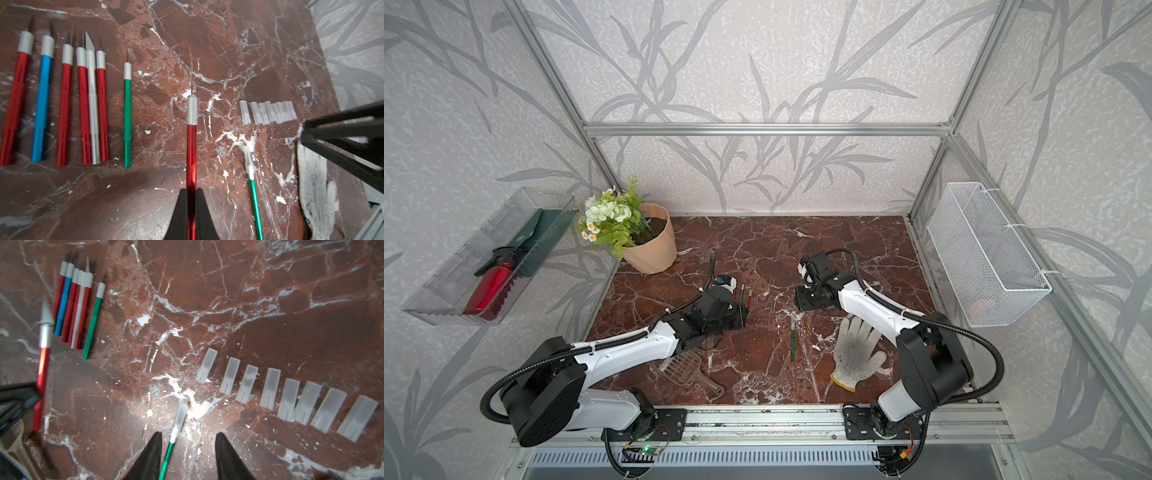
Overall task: Remove protective caps from carving knives
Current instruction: Place the protective sleeve at the center of the board, then place the carving knife at the center of the board.
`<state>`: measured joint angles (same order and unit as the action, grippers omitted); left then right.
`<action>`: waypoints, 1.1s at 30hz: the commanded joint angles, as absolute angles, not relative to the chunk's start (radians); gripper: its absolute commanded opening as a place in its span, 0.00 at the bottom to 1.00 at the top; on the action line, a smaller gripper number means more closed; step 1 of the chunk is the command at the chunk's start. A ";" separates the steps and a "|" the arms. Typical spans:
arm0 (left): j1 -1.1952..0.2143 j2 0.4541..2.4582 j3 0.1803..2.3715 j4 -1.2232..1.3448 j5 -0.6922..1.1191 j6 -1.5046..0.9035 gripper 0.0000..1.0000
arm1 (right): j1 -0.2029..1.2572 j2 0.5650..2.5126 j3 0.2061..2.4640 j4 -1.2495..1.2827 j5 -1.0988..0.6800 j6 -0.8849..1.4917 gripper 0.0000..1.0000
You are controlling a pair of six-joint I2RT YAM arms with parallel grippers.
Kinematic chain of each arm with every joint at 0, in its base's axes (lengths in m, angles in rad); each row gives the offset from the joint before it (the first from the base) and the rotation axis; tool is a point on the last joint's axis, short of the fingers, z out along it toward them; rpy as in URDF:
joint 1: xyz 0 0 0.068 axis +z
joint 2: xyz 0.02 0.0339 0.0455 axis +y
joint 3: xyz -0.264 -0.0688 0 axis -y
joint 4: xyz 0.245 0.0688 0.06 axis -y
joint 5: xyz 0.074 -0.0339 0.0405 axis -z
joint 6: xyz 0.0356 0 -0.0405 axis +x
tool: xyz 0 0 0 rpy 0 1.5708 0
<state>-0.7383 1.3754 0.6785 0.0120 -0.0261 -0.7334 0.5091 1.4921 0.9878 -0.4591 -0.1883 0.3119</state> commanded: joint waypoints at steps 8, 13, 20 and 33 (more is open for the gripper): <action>-0.724 1.499 0.802 -0.085 -0.134 -0.702 0.07 | 0.521 1.243 0.884 -0.398 -0.368 0.272 0.71; -0.714 1.565 0.871 -0.145 -0.169 -0.695 0.07 | 0.521 1.151 0.839 -0.379 -0.383 0.265 0.95; -0.694 1.641 0.918 -0.149 -0.175 -0.680 0.07 | 0.521 1.100 0.807 -0.383 -0.389 0.264 0.99; -0.665 1.756 1.001 -0.212 -0.156 -0.654 0.07 | 0.521 1.026 0.765 -0.319 -0.418 0.280 0.99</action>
<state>-0.6724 1.7344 0.9619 -0.1593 -0.1452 -0.6674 0.5163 1.0542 0.7872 -0.3660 -0.3950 0.2760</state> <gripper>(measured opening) 0.077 0.992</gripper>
